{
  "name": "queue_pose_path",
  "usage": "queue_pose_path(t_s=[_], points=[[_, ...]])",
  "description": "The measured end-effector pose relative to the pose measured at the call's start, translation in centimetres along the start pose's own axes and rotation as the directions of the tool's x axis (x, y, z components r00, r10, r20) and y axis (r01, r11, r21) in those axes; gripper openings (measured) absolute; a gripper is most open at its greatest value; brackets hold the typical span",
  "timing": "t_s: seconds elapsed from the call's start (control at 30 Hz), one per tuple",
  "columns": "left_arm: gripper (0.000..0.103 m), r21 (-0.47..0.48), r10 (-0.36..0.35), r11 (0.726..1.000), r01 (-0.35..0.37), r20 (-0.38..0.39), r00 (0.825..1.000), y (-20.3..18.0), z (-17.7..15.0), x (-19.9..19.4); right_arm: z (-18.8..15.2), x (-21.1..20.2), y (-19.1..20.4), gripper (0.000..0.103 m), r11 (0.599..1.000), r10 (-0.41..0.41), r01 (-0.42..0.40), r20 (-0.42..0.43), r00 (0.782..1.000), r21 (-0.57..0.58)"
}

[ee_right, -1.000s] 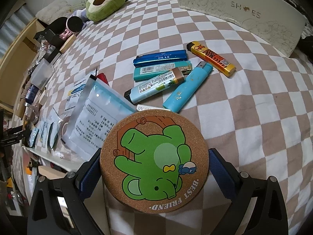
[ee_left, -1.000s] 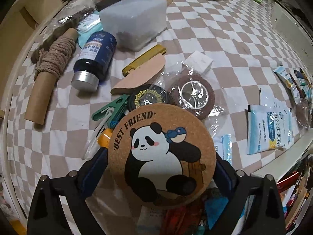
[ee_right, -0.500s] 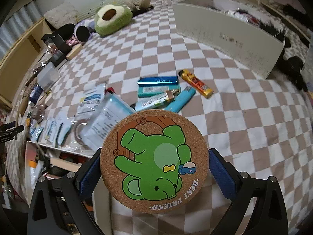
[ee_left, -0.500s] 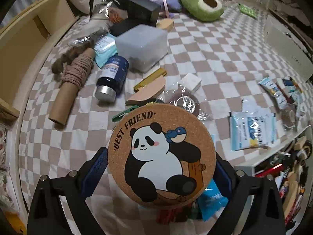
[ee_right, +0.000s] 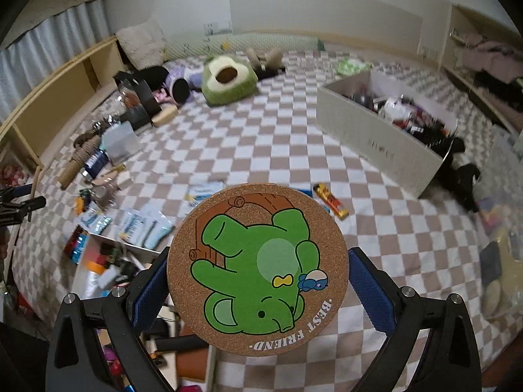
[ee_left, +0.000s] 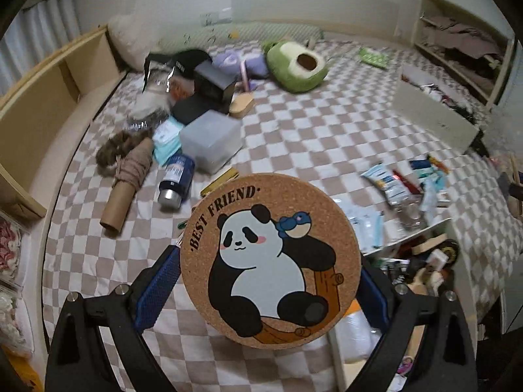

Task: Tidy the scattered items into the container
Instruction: 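Lift both cork coasters up off the bed with both tools, then carry both coasters over the open white box with both tools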

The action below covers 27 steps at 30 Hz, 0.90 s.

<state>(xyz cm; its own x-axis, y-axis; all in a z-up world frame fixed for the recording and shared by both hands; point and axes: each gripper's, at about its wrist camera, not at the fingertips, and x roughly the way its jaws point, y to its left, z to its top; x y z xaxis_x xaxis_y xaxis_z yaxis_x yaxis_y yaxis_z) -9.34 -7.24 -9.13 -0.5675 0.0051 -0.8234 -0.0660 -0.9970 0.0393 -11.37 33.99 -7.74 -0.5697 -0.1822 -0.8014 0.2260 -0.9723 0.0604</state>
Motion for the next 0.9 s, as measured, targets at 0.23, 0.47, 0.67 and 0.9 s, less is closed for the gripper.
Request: queue_pose_path(t_s=[0.23, 0.47, 0.67, 0.9], points=[[0.097, 0.0, -0.06, 0.998, 0.06, 0.08, 0.995, -1.5, -0.4, -4.3, -0.2, -4.6, 2.4, 0.1, 1.0, 0.01, -0.009, 0.069, 0.998, -0.026], [0.097, 0.032, -0.131, 0.991, 0.128, 0.108, 0.986, -3.8, -1.7, -7.4, -1.4, -7.4, 5.4, 0.1, 0.998, 0.041, -0.037, 0.074, 0.996, -0.055], [0.097, 0.056, -0.188, 0.981, 0.183, 0.102, 0.977, -5.8, -2.7, -8.6, -2.9, -8.0, 7.5, 0.1, 0.993, 0.034, -0.027, 0.06, 0.998, -0.112], [0.097, 0.102, -0.223, 0.972, 0.213, 0.098, 0.97, -8.0, -4.0, -9.5, -3.9, -8.8, 9.0, 0.1, 0.991, 0.058, -0.052, 0.049, 0.997, -0.121]])
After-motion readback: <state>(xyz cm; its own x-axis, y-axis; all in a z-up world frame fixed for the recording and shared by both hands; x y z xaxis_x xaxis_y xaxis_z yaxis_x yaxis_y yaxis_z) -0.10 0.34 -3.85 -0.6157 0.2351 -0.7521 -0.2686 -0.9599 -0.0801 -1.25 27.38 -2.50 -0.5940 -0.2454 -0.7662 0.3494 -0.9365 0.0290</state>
